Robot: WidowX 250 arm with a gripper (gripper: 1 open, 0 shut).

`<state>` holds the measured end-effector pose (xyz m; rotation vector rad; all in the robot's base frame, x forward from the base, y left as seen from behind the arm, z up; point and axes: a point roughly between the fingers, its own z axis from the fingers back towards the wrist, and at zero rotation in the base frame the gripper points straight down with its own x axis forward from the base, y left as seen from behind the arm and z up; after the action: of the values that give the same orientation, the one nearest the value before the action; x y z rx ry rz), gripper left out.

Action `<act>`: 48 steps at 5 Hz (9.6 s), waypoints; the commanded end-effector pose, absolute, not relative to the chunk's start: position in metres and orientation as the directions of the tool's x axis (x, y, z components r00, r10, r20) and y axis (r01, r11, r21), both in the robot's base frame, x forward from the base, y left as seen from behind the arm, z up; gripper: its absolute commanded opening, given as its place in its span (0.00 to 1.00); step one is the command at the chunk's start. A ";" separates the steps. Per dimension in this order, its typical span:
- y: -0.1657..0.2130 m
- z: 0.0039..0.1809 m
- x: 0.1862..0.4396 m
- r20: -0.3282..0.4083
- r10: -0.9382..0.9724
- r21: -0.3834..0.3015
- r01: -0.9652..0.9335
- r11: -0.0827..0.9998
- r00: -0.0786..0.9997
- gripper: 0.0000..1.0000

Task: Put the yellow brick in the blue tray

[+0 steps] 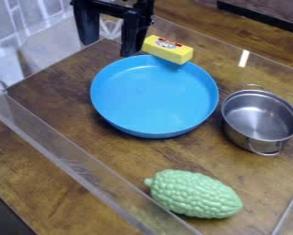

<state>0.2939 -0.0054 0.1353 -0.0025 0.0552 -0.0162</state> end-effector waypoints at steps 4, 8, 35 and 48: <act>-0.002 0.112 0.354 -0.037 -0.384 0.018 0.385 0.923 0.922 1.00; 0.007 0.102 0.393 -0.014 -0.559 0.079 0.558 0.826 0.829 1.00; 0.011 0.067 0.450 0.003 -0.614 0.178 0.604 0.777 0.789 1.00; 0.023 0.059 0.452 -0.034 -0.591 0.215 0.583 0.783 0.806 1.00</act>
<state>0.4417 0.0231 0.0334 0.1952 0.0361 -0.6371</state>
